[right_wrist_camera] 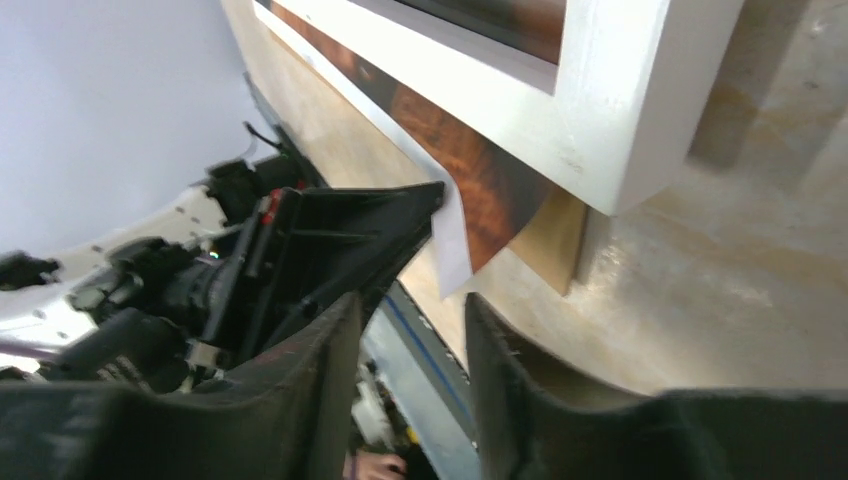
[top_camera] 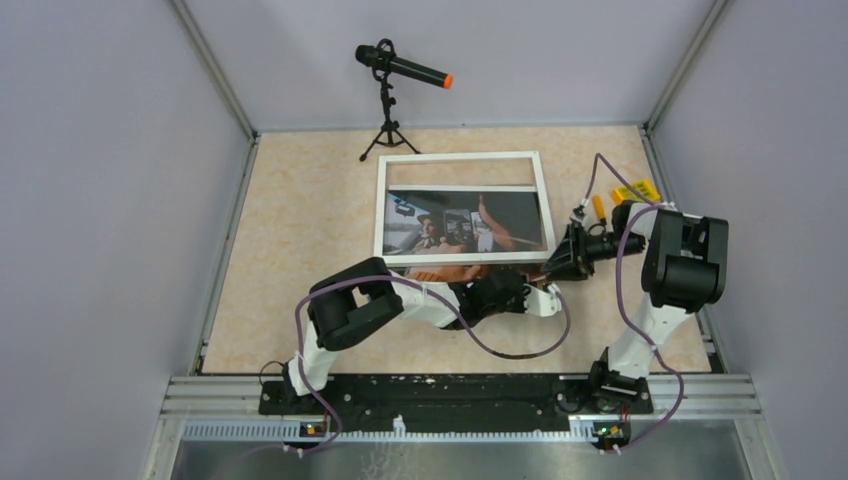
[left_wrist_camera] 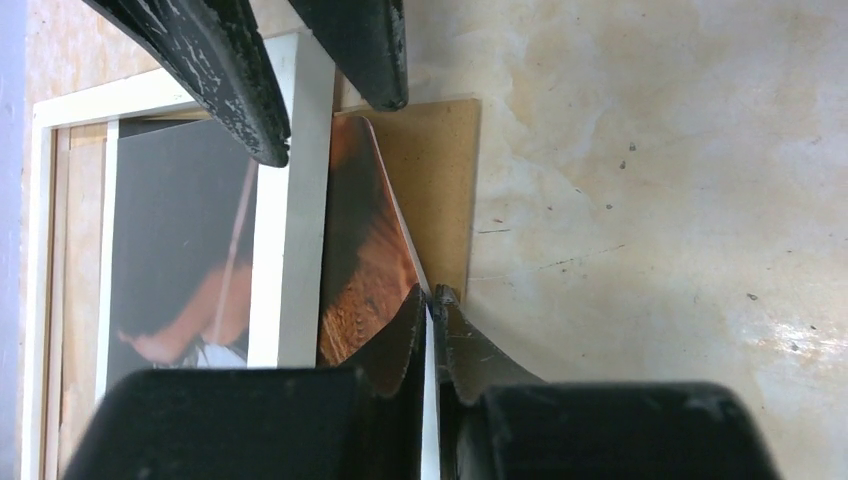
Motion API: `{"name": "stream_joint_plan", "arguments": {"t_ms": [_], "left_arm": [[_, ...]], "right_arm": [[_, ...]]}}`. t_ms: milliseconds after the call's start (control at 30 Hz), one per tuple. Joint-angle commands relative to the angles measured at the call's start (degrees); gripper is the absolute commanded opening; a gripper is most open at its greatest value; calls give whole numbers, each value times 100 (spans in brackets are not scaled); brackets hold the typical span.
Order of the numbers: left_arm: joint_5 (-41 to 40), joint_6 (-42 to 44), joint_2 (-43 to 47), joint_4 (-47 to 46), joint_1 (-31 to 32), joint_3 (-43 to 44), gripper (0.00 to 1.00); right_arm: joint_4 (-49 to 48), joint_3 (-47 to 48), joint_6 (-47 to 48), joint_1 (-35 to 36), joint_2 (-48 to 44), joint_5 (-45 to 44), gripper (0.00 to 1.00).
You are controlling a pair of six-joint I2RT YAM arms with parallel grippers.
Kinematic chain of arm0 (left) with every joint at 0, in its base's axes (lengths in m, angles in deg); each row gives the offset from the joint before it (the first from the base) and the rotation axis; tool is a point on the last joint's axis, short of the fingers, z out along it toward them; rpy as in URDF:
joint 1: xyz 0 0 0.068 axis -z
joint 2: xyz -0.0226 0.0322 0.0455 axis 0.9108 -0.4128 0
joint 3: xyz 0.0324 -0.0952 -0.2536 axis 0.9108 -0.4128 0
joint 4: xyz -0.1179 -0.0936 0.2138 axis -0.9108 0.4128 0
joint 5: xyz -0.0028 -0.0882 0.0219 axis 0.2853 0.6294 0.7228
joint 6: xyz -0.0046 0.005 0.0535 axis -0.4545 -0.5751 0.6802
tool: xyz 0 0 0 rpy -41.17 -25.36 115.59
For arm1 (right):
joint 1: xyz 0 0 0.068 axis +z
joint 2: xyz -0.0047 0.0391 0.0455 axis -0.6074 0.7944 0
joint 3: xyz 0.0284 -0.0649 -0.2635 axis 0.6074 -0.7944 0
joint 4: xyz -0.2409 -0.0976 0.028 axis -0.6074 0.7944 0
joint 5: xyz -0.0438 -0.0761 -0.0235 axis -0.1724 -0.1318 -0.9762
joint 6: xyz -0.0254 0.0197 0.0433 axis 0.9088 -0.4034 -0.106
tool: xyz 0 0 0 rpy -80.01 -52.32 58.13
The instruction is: Take the photo out of the frame
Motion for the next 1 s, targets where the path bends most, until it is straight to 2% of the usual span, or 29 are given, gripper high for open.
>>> {"name": "stream_joint_plan", "arguments": {"t_ms": [0,100,233,633,733,800,867,967], "left_arm": [[-71,-118,134,115,-98,122,5],[-31,-123,132,153,-112,160,1],[76,-127,143,159,-128,195,0],[123,-202,135,235,-158,243,0],[118,-218,148,225,-159,240,0],[99,-245,165,199,-157,240,0],[59,-293,146,155,-166,243,11],[29,-343,94,123,-166,257,34]], "right_arm": [[-198,44,-128,-59,-300,-459,48],[-251,17,-175,-47,-189,-552,52],[-325,59,-217,44,-41,-625,44],[-595,260,-538,497,546,-322,38],[-832,246,-819,544,595,-247,21],[-783,304,-804,563,635,-205,1],[-665,316,-729,558,604,-142,0],[-561,302,-661,550,526,7,0]]}}
